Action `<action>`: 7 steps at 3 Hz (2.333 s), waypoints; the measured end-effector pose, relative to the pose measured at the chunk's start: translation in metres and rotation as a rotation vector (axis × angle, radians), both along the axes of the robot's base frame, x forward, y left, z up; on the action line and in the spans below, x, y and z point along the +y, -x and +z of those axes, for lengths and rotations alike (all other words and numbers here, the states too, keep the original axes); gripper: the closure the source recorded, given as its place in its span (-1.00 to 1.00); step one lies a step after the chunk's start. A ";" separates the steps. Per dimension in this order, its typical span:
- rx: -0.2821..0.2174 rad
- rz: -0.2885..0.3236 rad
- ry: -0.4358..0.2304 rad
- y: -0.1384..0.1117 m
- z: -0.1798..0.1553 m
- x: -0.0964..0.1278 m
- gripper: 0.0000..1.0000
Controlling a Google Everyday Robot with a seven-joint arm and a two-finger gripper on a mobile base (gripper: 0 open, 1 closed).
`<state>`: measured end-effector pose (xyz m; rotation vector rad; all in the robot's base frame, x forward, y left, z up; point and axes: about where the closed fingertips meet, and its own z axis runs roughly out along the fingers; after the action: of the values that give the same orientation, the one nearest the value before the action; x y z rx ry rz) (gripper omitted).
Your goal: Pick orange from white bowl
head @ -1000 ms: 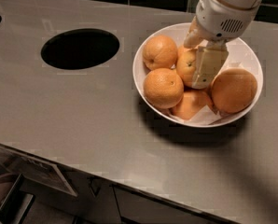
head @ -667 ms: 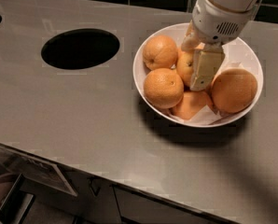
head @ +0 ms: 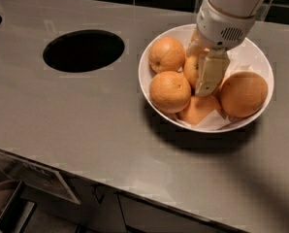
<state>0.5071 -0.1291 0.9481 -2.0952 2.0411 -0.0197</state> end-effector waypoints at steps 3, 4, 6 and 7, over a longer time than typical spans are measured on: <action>0.030 -0.011 0.017 0.000 -0.013 -0.009 -0.30; 0.036 -0.014 0.019 0.000 -0.014 -0.011 -0.30; 0.043 -0.017 0.020 -0.001 -0.014 -0.012 -0.28; 0.048 -0.018 0.020 -0.002 -0.014 -0.012 -0.28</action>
Offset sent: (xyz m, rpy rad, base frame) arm -0.0097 -0.0160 -0.0196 -0.0436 0.0868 -0.0105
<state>0.5092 -0.1410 0.9340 -2.1094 2.0951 0.0069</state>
